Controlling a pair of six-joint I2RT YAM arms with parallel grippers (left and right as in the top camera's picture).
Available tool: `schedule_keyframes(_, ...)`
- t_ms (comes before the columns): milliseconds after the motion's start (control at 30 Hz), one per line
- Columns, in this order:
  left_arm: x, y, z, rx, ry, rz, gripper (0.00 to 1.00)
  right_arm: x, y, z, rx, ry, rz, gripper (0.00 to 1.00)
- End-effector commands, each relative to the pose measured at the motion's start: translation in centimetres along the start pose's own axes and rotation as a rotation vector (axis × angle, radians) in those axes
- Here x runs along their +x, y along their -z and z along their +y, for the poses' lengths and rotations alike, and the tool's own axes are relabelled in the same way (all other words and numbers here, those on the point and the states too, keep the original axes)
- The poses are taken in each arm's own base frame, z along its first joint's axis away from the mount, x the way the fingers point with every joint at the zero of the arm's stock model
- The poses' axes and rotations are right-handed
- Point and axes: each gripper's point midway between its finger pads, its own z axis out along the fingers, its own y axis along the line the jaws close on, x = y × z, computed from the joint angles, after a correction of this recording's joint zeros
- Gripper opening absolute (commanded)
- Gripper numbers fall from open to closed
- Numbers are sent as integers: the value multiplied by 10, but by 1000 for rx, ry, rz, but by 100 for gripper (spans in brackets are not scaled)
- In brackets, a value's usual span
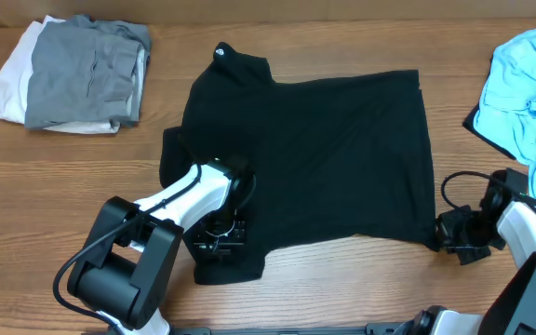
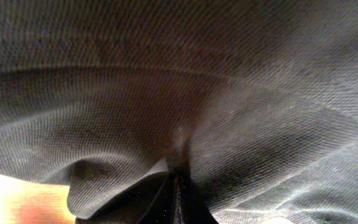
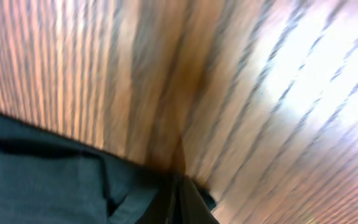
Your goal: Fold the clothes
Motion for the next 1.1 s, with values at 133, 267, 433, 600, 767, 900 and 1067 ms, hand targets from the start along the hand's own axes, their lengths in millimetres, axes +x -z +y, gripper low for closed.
schedule_keyframes(133, 11, -5, 10, -47, 28, 53, 4, -16, 2, -13, -3, -63, -22, 4)
schedule_keyframes(267, 14, 4, 15, -65, 37, 27, 4, -22, 13, -15, -9, -70, -15, 4)
schedule_keyframes(433, 11, 29, 10, -5, 27, -92, 4, -26, 42, -1, -30, 3, -40, 4)
schedule_keyframes(600, 10, 43, 7, 31, 18, -154, 4, -8, 64, 30, -110, 213, -67, 4)
schedule_keyframes(767, 9, 43, 5, 38, 28, -158, 4, 18, 54, 47, -92, 323, -35, 4)
schedule_keyframes(900, 1, 44, 1, 57, 31, -189, 4, 31, 40, 51, -64, 347, -3, 4)
schedule_keyframes(1067, -3, 41, -2, 66, 30, -184, 4, 43, 18, 54, -80, 357, 61, 4)
